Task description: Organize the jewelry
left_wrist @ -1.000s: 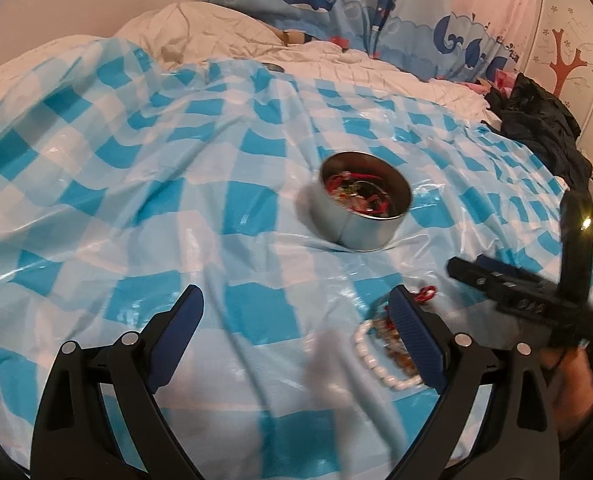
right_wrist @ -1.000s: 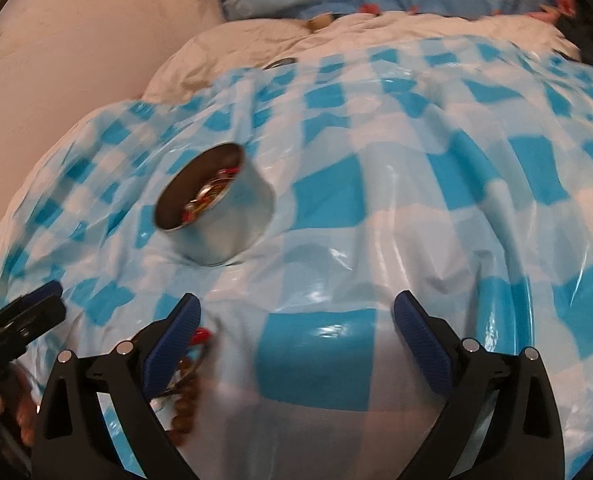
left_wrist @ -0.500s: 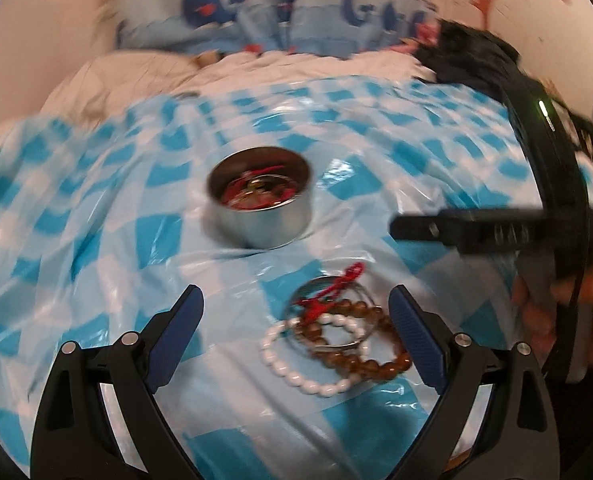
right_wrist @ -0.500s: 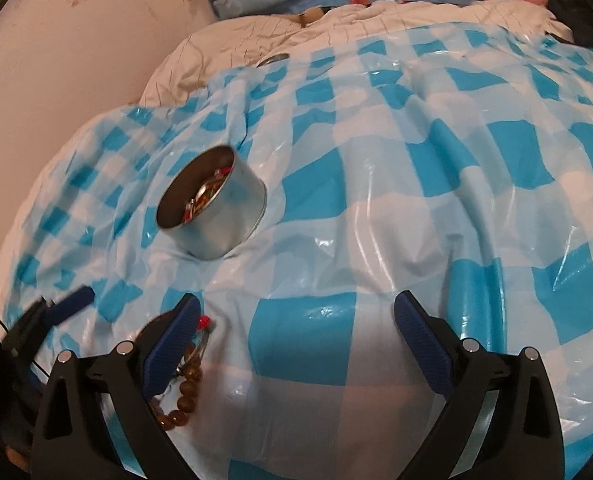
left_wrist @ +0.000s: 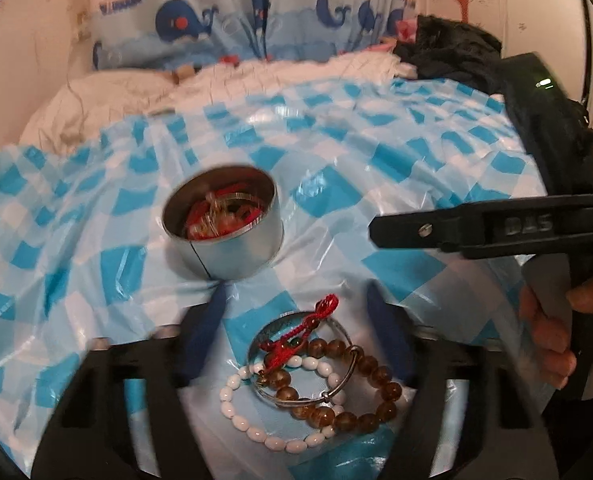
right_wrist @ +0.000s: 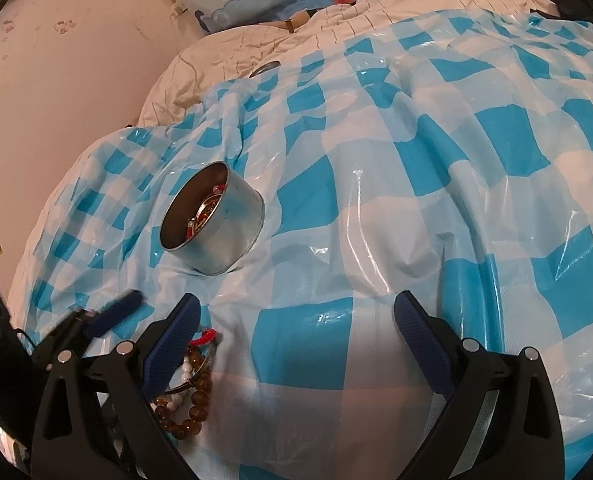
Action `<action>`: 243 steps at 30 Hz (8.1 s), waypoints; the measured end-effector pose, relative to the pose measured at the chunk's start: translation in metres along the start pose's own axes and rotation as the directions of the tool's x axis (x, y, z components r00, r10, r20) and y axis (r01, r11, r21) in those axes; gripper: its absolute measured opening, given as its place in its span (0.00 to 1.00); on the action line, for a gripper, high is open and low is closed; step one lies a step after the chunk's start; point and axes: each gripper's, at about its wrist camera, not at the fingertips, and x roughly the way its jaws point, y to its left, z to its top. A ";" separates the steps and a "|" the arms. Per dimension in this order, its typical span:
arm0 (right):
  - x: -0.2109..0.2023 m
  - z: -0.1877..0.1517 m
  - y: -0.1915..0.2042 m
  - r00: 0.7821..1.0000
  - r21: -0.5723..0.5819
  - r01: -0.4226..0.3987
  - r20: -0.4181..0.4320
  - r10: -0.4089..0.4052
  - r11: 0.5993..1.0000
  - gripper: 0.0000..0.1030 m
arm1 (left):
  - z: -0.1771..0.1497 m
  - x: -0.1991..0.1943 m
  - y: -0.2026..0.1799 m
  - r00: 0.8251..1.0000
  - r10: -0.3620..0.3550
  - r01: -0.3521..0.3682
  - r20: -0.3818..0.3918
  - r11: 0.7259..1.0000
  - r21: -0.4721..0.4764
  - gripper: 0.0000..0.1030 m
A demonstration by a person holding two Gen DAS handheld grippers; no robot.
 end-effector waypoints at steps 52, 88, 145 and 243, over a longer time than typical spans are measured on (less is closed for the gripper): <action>-0.003 -0.001 0.001 0.997 0.000 -0.065 0.047 0.065 0.998 0.91 | 0.004 -0.014 0.063 0.985 -0.156 0.172 0.075 0.933 -0.316 0.06; 0.027 -0.020 0.075 0.979 -0.300 -0.206 -0.050 0.200 0.932 0.65 | -0.009 -0.058 0.111 0.982 -0.102 0.163 0.160 0.886 -0.433 0.06; 0.008 -0.016 0.020 0.968 -0.100 0.130 0.229 -0.105 0.986 0.91 | -0.041 -0.010 0.114 0.974 0.191 -0.099 0.119 0.837 -0.539 0.70; 0.027 -0.021 0.032 0.973 -0.151 0.199 0.152 -0.176 0.968 0.93 | -0.040 0.025 0.105 0.984 0.175 -0.167 -0.028 0.861 -0.481 0.88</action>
